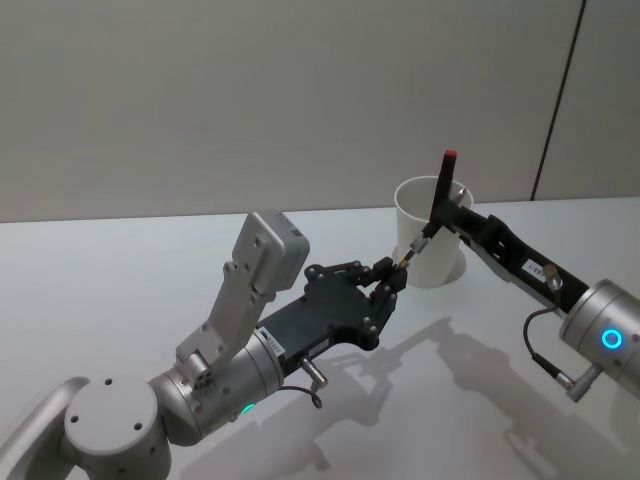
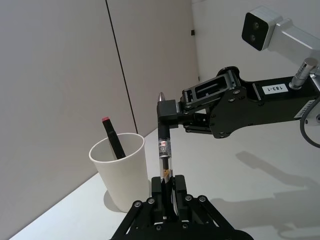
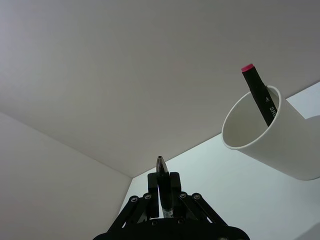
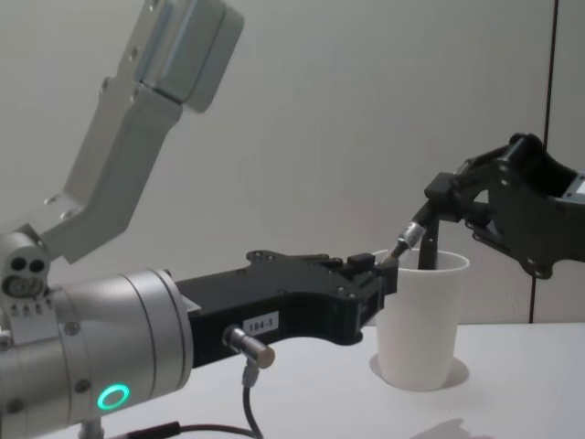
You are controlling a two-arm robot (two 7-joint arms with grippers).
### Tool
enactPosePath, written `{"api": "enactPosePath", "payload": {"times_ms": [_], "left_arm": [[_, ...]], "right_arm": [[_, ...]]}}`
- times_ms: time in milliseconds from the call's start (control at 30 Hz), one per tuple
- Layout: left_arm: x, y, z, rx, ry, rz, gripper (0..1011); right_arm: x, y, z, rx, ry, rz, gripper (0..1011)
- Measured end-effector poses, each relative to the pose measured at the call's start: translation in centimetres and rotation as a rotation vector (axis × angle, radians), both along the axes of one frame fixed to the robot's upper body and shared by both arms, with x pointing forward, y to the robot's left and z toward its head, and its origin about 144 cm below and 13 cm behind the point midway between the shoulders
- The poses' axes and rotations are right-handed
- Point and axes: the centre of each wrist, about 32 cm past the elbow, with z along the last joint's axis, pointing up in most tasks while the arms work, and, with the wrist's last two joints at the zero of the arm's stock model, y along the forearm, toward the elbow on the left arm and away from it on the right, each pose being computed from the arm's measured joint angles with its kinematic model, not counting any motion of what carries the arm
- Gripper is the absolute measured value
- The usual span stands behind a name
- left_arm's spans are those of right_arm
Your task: Place the pen into the pen holder.
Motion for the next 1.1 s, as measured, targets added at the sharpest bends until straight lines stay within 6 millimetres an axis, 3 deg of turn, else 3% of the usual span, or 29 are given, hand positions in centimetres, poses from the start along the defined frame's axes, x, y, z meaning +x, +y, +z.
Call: {"api": "enactPosePath", "payload": {"times_ms": [267,533,600,767,833,1100], "left_arm": [[0.0,0.0,-0.01,0.001,0.0,0.0,191],[0.0,0.0,-0.01,0.001,0.0,0.0,412],[0.0,0.0,-0.01,0.001,0.0,0.0,528],[0.0,0.0,-0.01,0.001,0.0,0.0,655],[0.0,0.0,0.0,0.001,0.0,0.0,754],[0.0,0.0,0.0,0.0,0.0,0.0,945]], "right_arm": [[0.0,0.02,0.0,0.001,-0.001,0.002,124],[0.0,0.01,0.0,0.001,-0.001,0.002,124],[0.0,0.01,0.0,0.001,-0.001,0.002,123],[0.0,0.0,0.0,0.001,-0.001,0.001,123],[0.0,0.0,0.0,0.001,-0.001,0.001,124],[0.0,0.0,0.0,0.001,-0.001,0.001,123]]}}
